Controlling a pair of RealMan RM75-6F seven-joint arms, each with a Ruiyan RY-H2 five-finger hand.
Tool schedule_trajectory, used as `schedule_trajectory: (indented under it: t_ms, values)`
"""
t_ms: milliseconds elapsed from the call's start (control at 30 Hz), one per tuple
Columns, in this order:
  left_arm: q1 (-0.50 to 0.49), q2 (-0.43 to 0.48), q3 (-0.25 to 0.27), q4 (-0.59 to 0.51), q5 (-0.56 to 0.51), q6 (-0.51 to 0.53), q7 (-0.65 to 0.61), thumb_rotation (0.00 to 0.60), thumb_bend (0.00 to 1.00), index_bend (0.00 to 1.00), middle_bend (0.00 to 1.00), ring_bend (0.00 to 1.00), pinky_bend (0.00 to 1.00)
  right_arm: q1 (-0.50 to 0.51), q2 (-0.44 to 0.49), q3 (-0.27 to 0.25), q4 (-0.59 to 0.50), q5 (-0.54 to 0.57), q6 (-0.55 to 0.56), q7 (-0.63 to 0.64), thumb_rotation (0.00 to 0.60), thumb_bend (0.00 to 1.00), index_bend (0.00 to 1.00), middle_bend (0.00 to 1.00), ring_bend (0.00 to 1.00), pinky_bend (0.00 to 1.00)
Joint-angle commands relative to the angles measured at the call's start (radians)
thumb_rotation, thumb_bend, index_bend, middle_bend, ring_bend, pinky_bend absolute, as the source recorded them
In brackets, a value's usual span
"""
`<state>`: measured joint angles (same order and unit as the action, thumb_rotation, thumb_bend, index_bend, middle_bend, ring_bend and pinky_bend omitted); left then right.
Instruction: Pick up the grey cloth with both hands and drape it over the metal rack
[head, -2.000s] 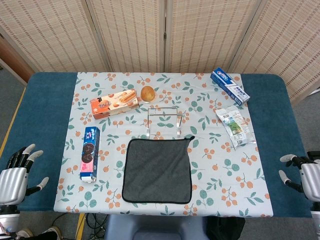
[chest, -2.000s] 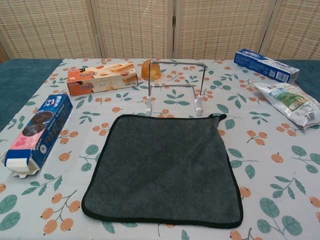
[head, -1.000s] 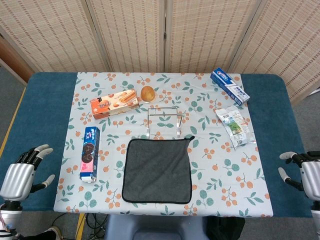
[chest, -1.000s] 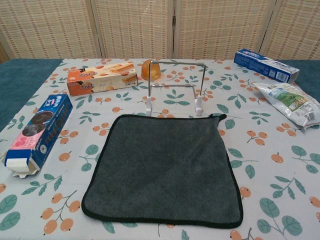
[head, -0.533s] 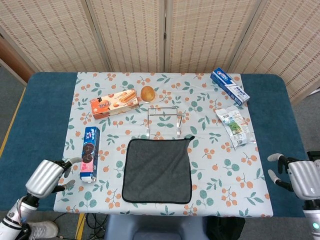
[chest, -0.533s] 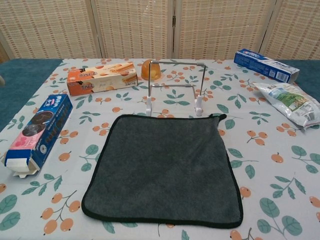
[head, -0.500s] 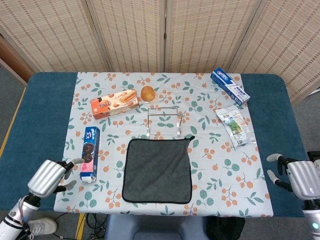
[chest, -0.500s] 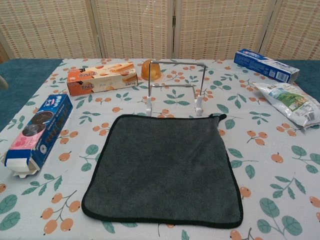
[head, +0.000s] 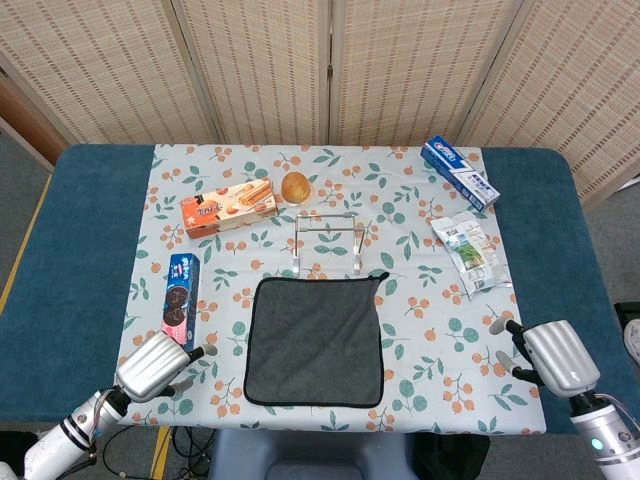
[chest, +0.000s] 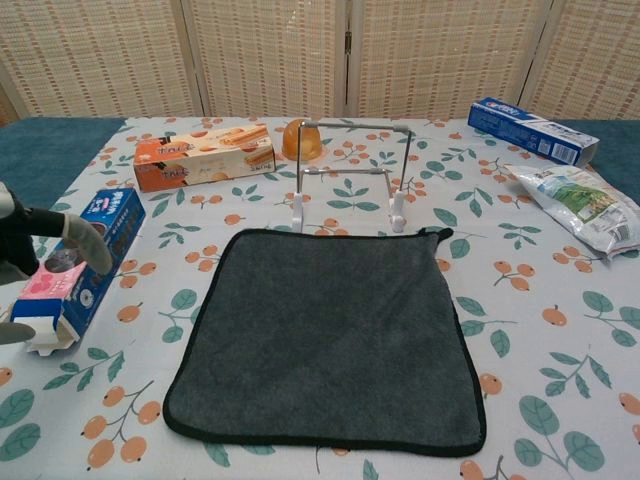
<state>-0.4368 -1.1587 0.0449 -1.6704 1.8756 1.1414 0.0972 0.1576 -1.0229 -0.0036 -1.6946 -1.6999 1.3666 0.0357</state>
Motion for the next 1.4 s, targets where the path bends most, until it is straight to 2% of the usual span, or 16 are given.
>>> schedule_trajectory:
  t_ms: [33, 200, 400, 667, 1200, 1400]
  values:
    - [-0.020, -0.025, 0.015, 0.005, 0.010, -0.029, 0.021, 0.600, 0.20, 0.33, 0.96, 0.90, 0.99, 0.016, -0.009, -0.012, 0.001, -0.012, -0.026, -0.010, 0.600, 0.29, 0.43, 0.92, 0.88, 1.00]
    - [-0.040, -0.077, 0.026, 0.016, 0.011, -0.057, 0.053, 0.600, 0.20, 0.33, 0.98, 0.91, 0.99, 0.040, -0.029, -0.030, 0.007, -0.034, -0.062, -0.016, 0.600, 0.29, 0.43, 0.92, 0.88, 1.00]
    - [-0.055, -0.149, 0.031, 0.039, 0.004, -0.072, 0.083, 0.600, 0.20, 0.34, 0.99, 0.93, 1.00, 0.068, -0.065, -0.051, 0.021, -0.067, -0.098, -0.034, 0.600, 0.15, 0.43, 0.93, 0.88, 1.00]
    - [-0.073, -0.227, 0.040, 0.064, -0.022, -0.109, 0.126, 0.600, 0.20, 0.35, 1.00, 0.93, 1.00, 0.096, -0.106, -0.069, 0.037, -0.089, -0.129, -0.055, 0.600, 0.13, 0.43, 0.93, 0.89, 1.00]
    - [-0.090, -0.382, 0.044, 0.158, -0.080, -0.147, 0.204, 0.600, 0.20, 0.34, 1.00, 0.93, 1.00, 0.107, -0.113, -0.083, 0.045, -0.071, -0.125, -0.045, 0.600, 0.11, 0.43, 0.93, 0.89, 1.00]
    - [-0.092, -0.406, 0.034, 0.182, -0.111, -0.142, 0.219, 0.600, 0.20, 0.34, 1.00, 0.93, 1.00, 0.113, -0.126, -0.092, 0.057, -0.073, -0.130, -0.053, 0.600, 0.11, 0.43, 0.93, 0.89, 1.00]
